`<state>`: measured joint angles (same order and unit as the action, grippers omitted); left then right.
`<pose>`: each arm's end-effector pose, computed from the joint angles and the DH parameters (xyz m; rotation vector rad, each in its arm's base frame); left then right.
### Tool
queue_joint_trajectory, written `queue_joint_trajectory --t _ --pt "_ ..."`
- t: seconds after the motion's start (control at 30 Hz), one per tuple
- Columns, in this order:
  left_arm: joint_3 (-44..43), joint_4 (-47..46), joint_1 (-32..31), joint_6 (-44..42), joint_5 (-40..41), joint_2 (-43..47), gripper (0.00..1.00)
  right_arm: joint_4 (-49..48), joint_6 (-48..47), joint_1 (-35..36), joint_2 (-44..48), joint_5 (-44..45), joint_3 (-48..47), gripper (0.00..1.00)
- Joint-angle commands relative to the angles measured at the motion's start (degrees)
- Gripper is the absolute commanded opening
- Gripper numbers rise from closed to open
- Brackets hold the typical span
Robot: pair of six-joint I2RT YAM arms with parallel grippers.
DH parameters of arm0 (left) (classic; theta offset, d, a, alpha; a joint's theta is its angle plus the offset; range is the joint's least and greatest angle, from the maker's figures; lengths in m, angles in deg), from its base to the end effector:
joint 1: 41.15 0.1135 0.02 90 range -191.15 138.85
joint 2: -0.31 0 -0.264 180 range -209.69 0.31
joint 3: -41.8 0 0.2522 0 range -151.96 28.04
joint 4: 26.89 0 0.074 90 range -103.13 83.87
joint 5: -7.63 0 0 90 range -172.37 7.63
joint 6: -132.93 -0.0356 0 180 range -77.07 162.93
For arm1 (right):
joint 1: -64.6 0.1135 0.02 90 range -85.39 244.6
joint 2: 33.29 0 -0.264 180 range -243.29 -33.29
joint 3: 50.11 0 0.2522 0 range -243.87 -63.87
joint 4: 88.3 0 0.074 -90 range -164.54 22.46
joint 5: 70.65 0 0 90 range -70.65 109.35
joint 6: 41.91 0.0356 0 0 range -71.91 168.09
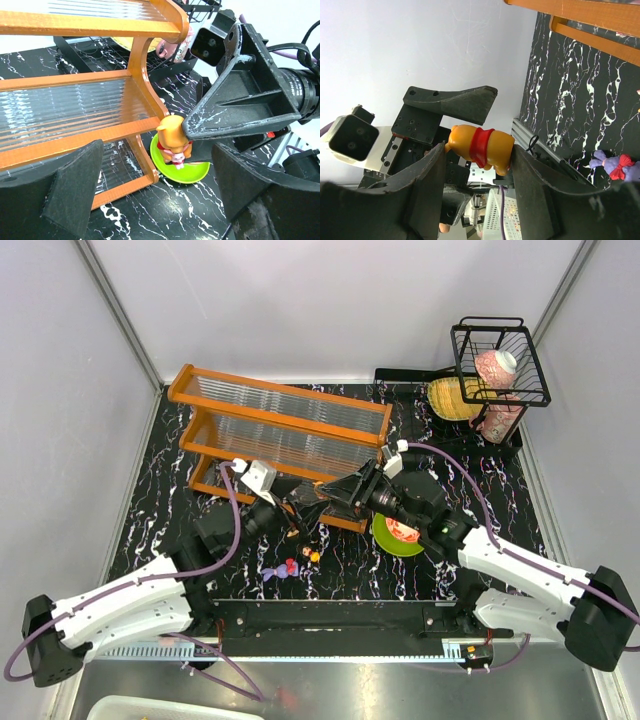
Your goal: Place and organize the plastic toys onto the shelf
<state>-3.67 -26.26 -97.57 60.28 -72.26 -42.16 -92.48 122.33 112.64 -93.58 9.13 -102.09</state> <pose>0.1081 -0.1516 0.3095 0.3938 1.5487 -0.8828 0.1608 0.1882 0.2985 0.2861 1.9507 1.6858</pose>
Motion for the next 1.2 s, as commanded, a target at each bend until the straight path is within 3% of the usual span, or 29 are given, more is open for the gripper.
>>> queue_joint_trajectory --t 0.0,1.17 --pt "-2.49 -5.15 -0.18 -1.08 1.58 -0.67 0.90 -3.42 0.91 -0.57 1.67 -1.30 -0.10 0.40" --pt "-2.92 -9.37 -0.26 -0.03 2.90 -4.45 0.71 -6.15 2.67 -0.39 1.49 -2.61 1.48 0.38"
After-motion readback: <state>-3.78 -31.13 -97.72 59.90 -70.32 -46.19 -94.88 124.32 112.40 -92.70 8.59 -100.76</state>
